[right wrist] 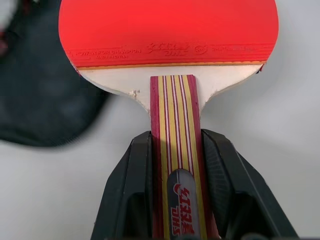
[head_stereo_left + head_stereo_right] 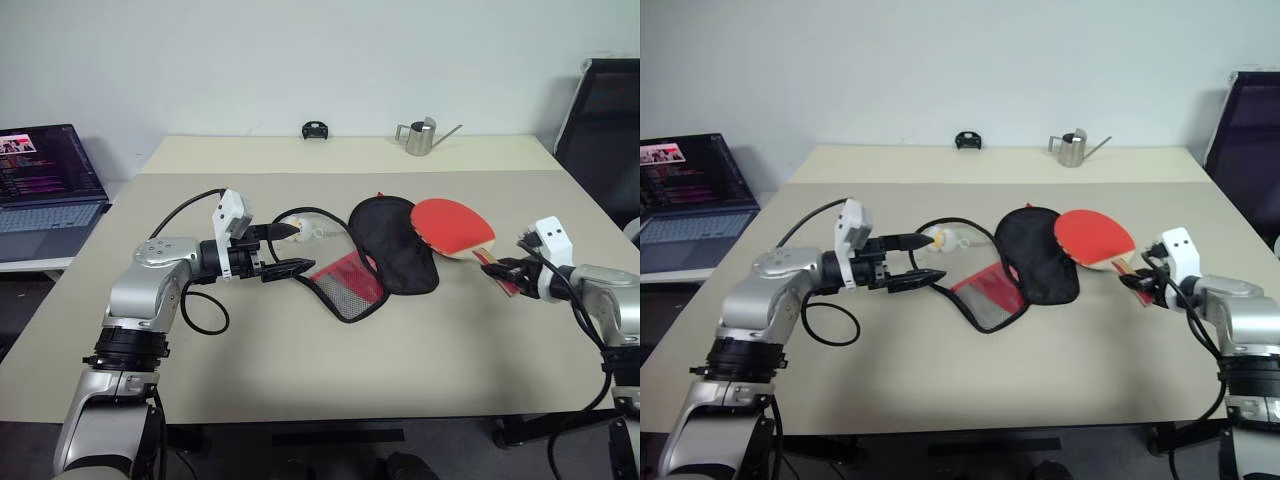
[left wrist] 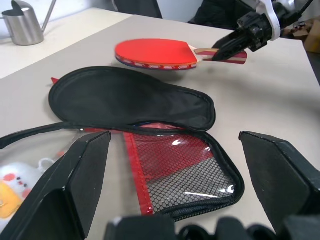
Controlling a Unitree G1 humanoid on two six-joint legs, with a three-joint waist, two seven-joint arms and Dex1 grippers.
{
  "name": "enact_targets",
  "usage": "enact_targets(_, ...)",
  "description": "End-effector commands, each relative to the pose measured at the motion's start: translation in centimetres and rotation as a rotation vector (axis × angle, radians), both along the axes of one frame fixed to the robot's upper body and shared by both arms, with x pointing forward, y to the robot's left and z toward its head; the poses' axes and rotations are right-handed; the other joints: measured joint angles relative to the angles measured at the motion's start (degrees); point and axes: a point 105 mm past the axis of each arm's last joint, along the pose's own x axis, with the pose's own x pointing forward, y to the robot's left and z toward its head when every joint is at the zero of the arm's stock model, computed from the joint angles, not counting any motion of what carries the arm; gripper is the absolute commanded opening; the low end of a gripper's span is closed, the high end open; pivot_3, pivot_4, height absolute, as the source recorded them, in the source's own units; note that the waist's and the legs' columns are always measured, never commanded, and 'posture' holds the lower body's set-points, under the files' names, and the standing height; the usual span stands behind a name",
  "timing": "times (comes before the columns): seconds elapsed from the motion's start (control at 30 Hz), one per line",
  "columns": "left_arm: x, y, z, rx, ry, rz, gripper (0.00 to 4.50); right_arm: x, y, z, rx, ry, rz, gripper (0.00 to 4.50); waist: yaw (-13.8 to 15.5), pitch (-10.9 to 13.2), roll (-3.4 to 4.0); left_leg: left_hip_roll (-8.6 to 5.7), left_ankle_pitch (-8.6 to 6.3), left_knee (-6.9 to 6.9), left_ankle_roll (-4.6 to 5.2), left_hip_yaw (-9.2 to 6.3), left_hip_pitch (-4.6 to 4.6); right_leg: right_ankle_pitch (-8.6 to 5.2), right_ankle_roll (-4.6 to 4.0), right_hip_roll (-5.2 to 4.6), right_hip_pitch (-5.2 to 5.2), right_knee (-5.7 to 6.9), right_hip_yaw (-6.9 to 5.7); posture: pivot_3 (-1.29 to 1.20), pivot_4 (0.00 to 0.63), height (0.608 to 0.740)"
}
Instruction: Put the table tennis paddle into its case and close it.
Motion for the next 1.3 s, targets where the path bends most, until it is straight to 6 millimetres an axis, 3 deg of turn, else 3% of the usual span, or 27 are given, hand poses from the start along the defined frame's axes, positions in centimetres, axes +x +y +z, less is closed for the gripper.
enact_targets(0.03, -0.2, 0.5, 1.4, -0.012, -0.059, 0.013, 4.5, 0.8, 1.5, 3.1, 0.011, -0.09, -0.044, 1.09, -0.01, 0.0, 0.0, 0.0, 0.0, 0.01, 0.0, 0.0, -0.01, 0.0, 0.0, 0.0, 0.0, -0.01, 0.0, 0.0, 0.15, 0.74)
enact_targets(0.33, 0.0, 0.2, 1.2, -0.021, -0.06, 0.012, 4.5, 2.5, 5.8, 1.9, 0.076, -0.093, -0.184, 1.09, -0.06, 0.0, 0.0, 0.0, 0.0, 0.01, -0.01, 0.0, -0.04, 0.01, 0.0, 0.0, -0.03, -0.01, 0.01, 0.0, 0.15, 0.74)
enact_targets(0.67, 0.0, 0.0, 1.1, -0.029, -0.061, 0.013, 4.5, 4.1, 10.8, 2.1, 0.12, -0.119, -0.183, 1.09, -0.21, -0.01, 0.01, -0.01, 0.01, 0.0, -0.02, 0.01, -0.04, 0.01, -0.01, 0.0, -0.08, 0.04, 0.01, 0.0, 0.15, 0.74)
enact_targets(0.9, 0.0, -0.1, 1.1, -0.038, -0.064, 0.013, 4.5, 4.9, 12.5, 1.0, 0.115, -0.103, -0.167, 1.09, -0.2, -0.01, 0.01, -0.02, 0.01, 0.0, -0.02, 0.03, -0.05, 0.01, -0.01, 0.0, -0.09, 0.03, 0.02, 0.0, 0.15, 0.74)
enact_targets(1.3, -0.1, -0.1, 1.1, -0.043, -0.067, 0.019, 4.5, 4.6, 12.7, -1.2, 0.073, -0.061, -0.181, 1.09, -0.21, -0.01, 0.01, -0.02, 0.01, 0.01, -0.02, 0.04, -0.05, 0.01, -0.01, 0.0, -0.11, 0.07, 0.04, 0.0, 0.15, 0.74)
